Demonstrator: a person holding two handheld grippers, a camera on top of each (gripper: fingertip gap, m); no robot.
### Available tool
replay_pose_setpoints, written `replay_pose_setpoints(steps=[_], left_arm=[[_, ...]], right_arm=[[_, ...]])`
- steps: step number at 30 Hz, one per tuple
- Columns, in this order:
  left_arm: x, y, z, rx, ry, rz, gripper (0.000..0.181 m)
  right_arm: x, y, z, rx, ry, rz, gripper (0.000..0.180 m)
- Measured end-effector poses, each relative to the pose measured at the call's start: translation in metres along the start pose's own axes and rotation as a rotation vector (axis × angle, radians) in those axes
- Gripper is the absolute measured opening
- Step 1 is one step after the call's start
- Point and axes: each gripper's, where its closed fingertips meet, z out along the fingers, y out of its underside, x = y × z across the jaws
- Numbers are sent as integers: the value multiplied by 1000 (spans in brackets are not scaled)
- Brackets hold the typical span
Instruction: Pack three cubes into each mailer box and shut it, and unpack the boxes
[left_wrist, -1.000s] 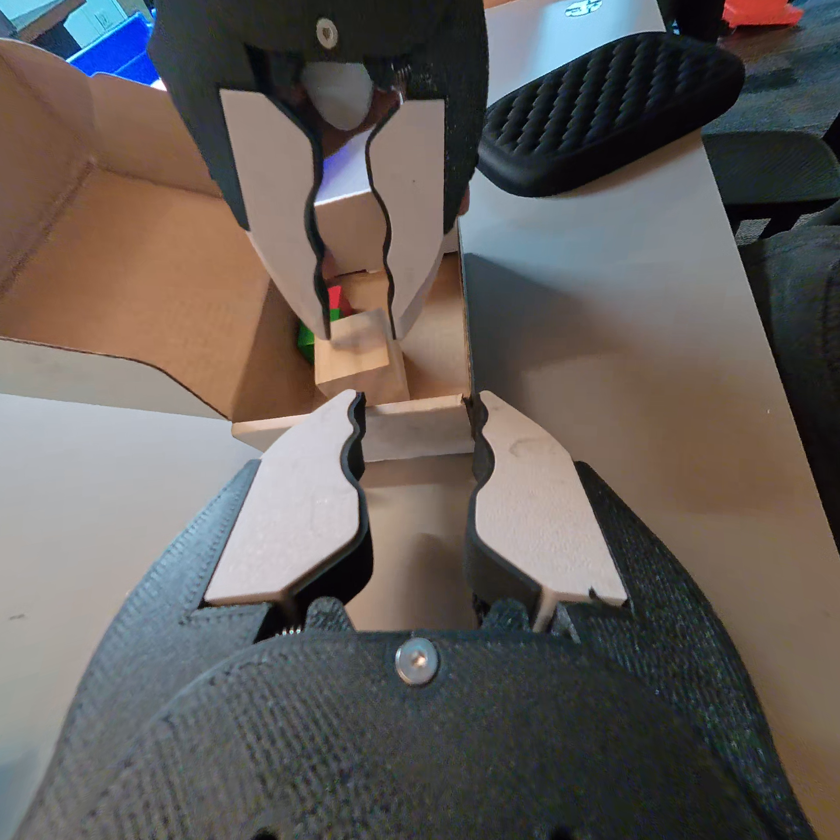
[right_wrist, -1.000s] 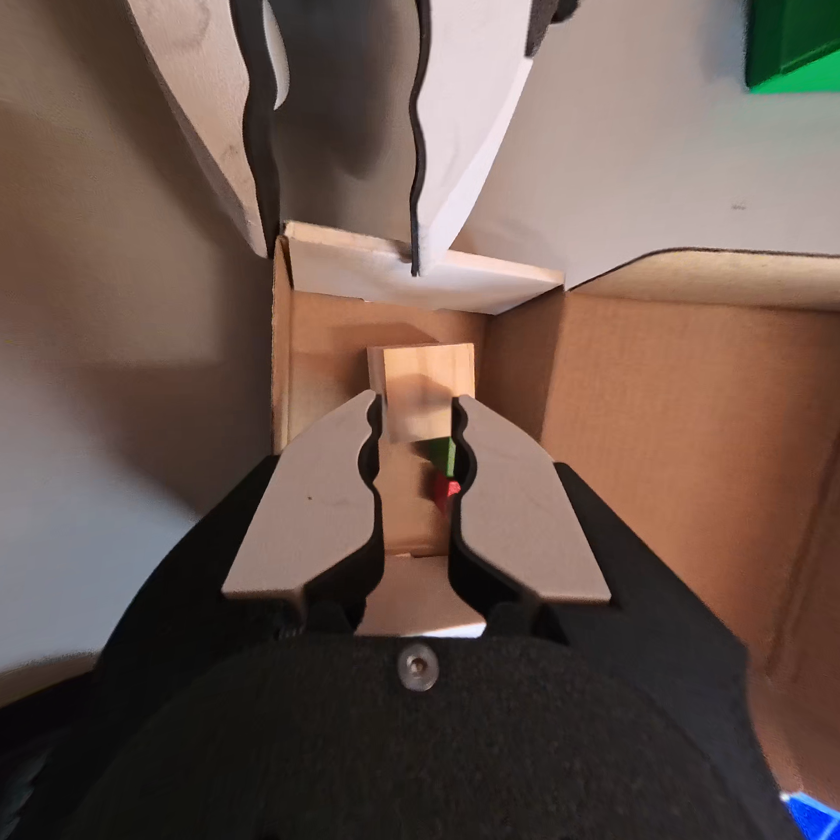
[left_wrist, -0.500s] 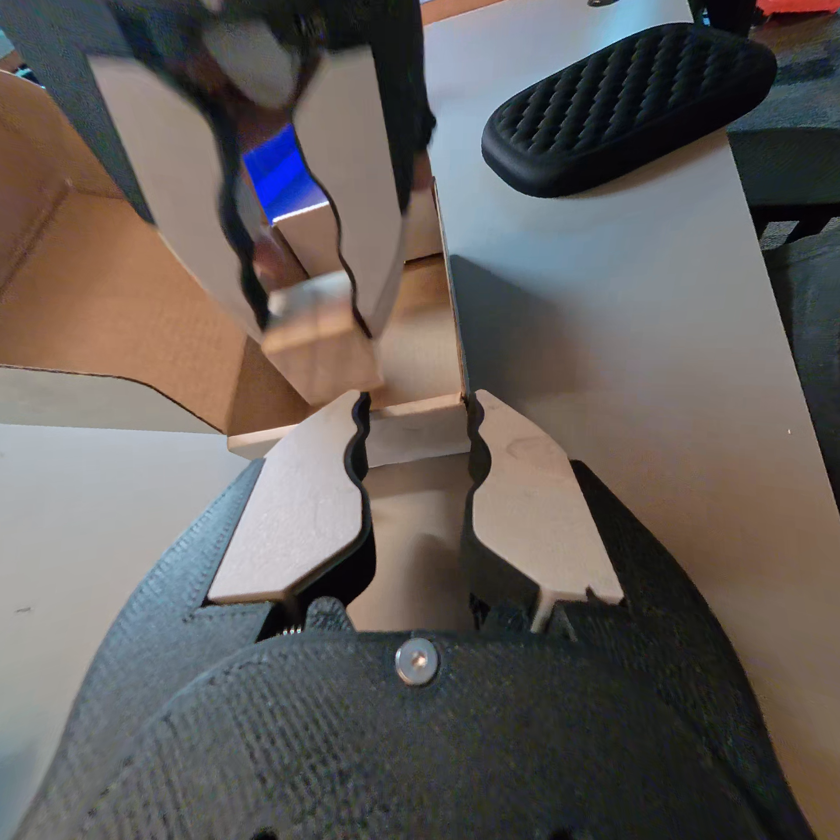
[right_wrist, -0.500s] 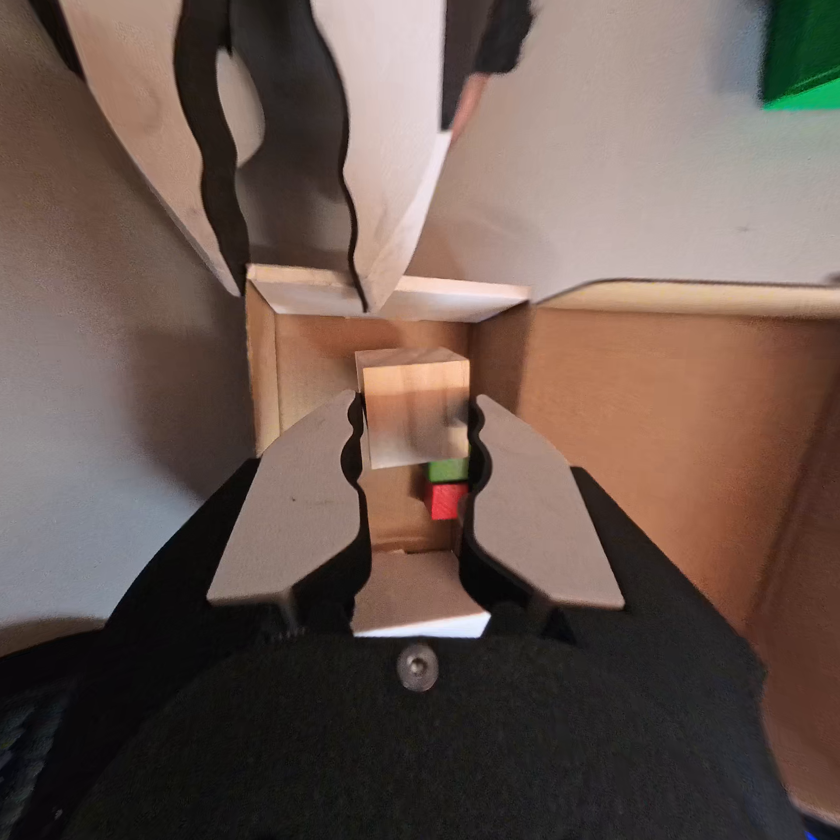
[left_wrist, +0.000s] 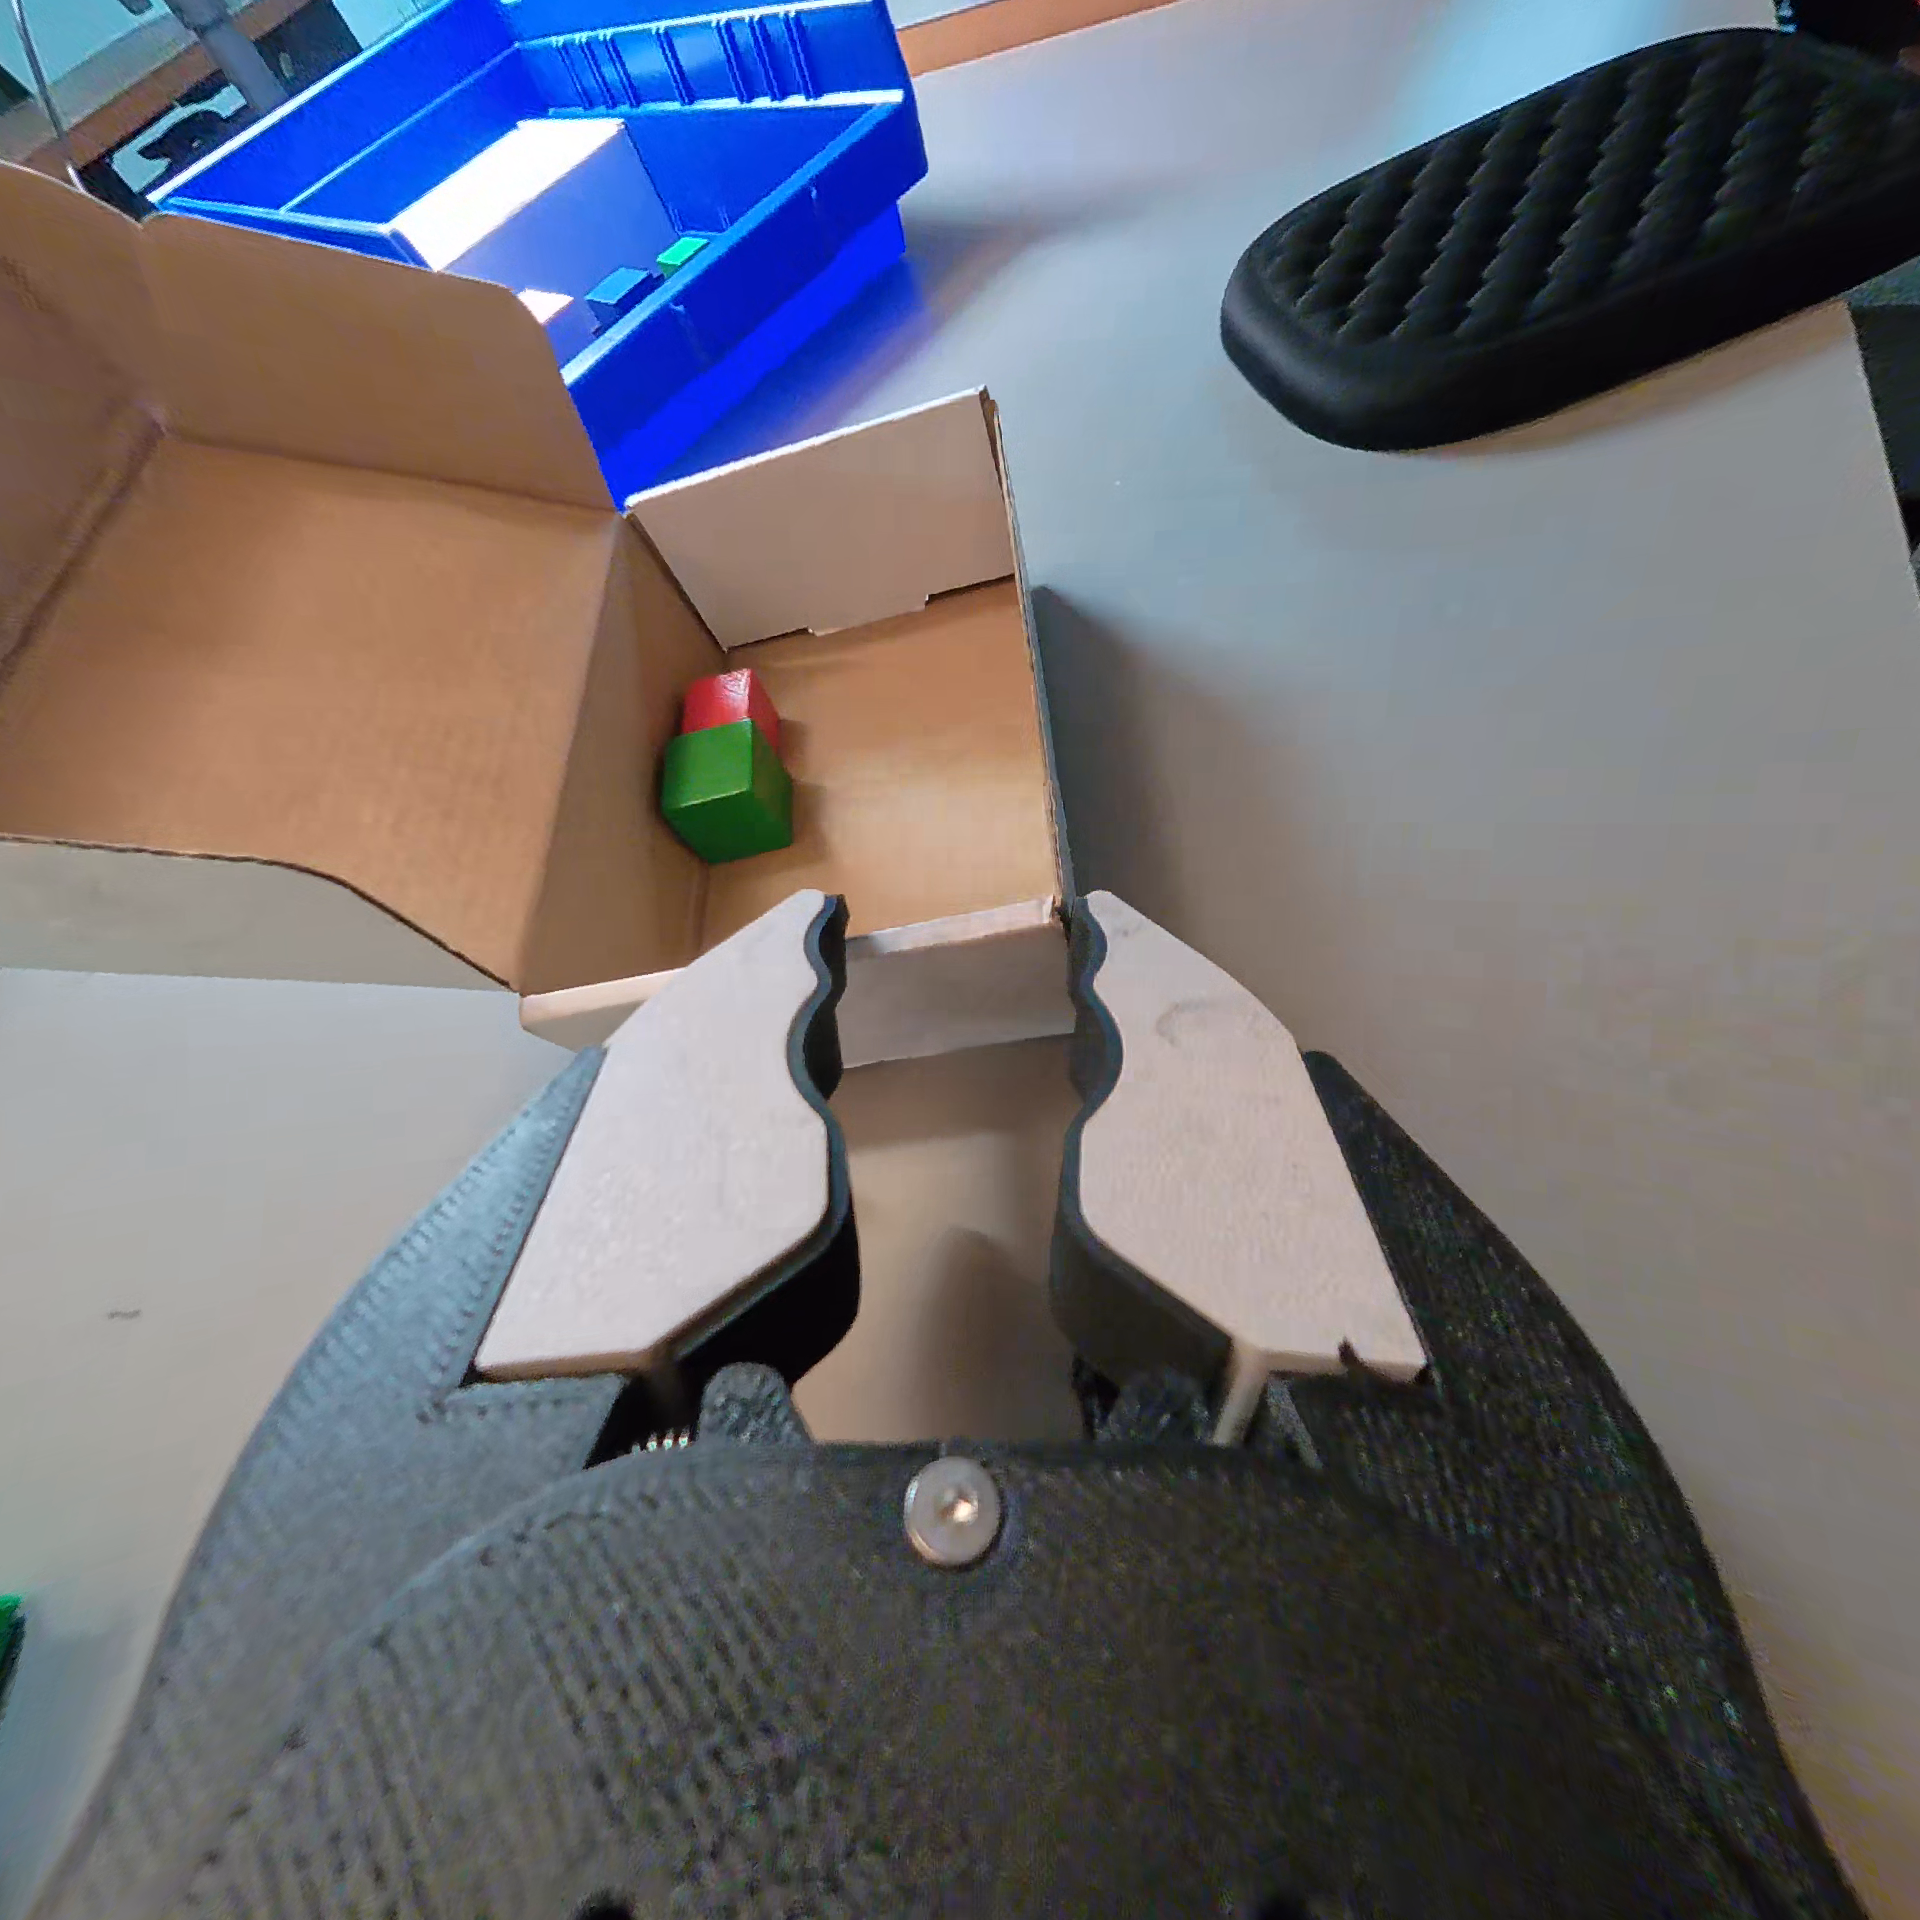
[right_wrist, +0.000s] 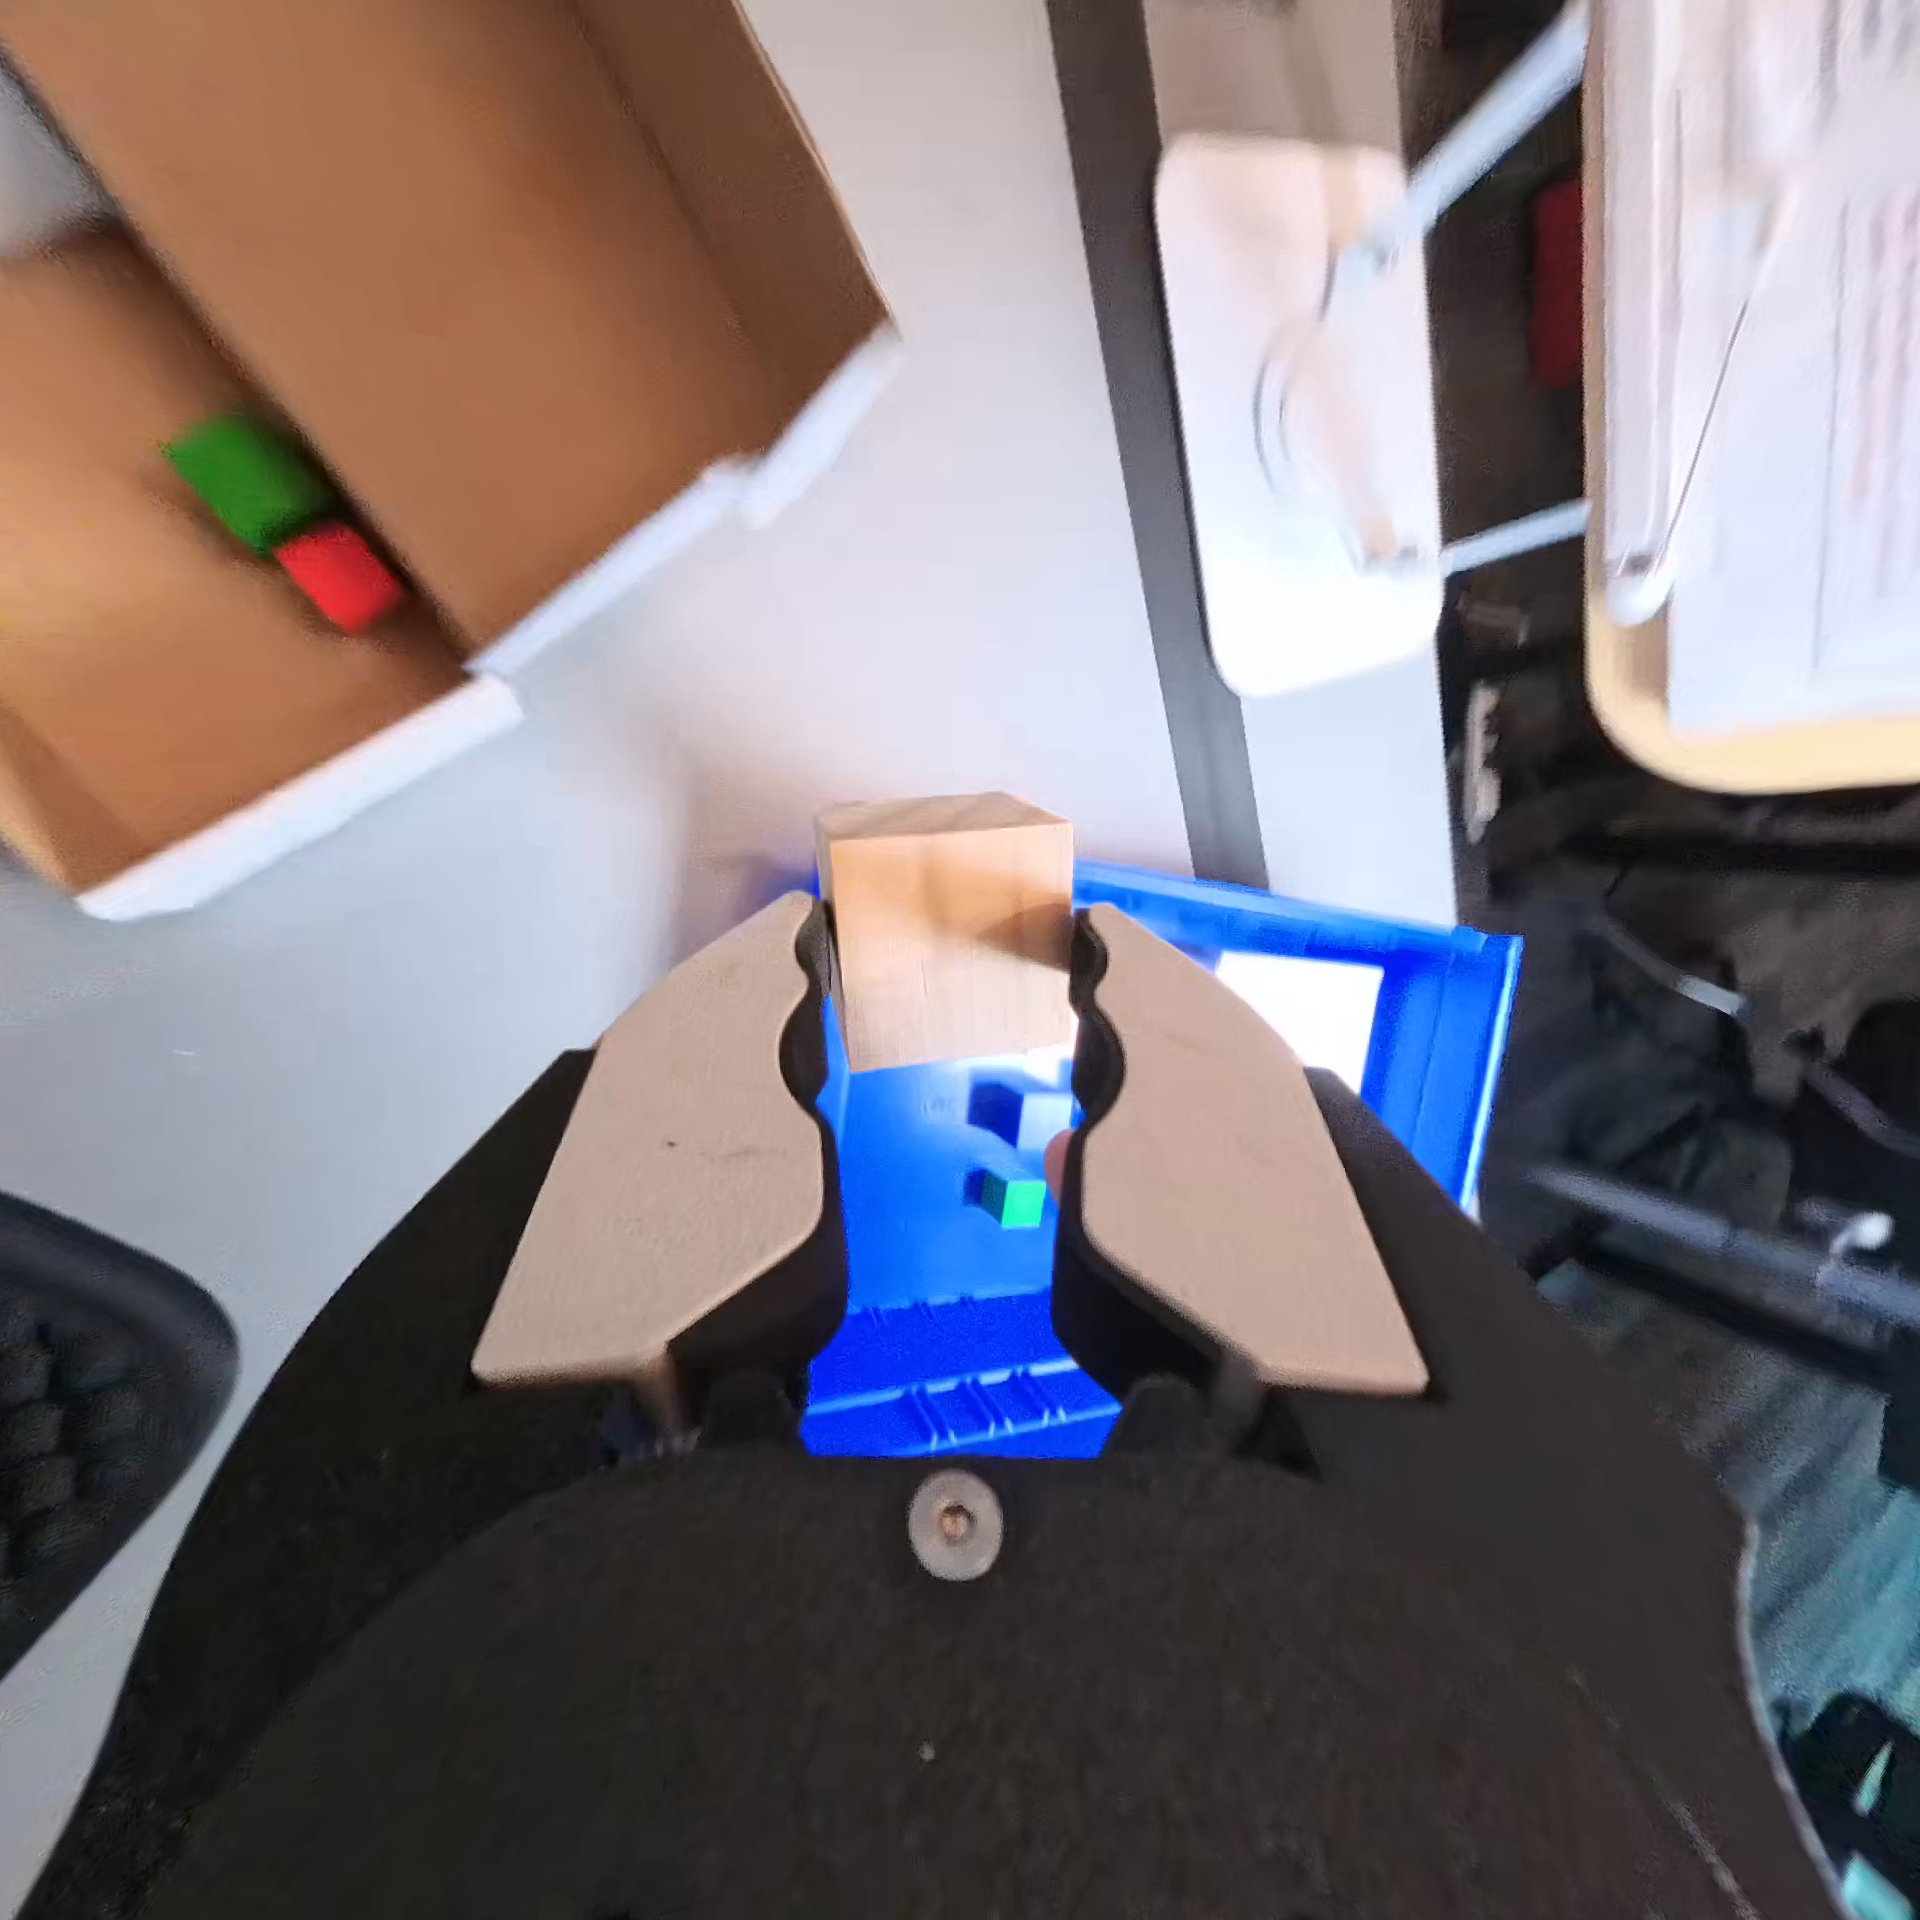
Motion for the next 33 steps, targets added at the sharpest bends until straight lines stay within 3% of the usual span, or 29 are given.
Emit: replay_pose_setpoints(steps=[6, 16, 27, 33], left_arm=[[-3, 2, -1, 5, -14, -6, 41], [-3, 1, -1, 16, -6, 4, 41], [-3, 3, -1, 9, -16, 22, 41], [-4, 3, -1, 7, -16, 24, 41]], right_arm=[[17, 78, 71, -134, -77, 188, 44], [0, 112, 124, -240, -172, 214, 44], [3, 103, 121, -185, -152, 248, 49], [-9, 28, 60, 70, -147, 168, 45]])
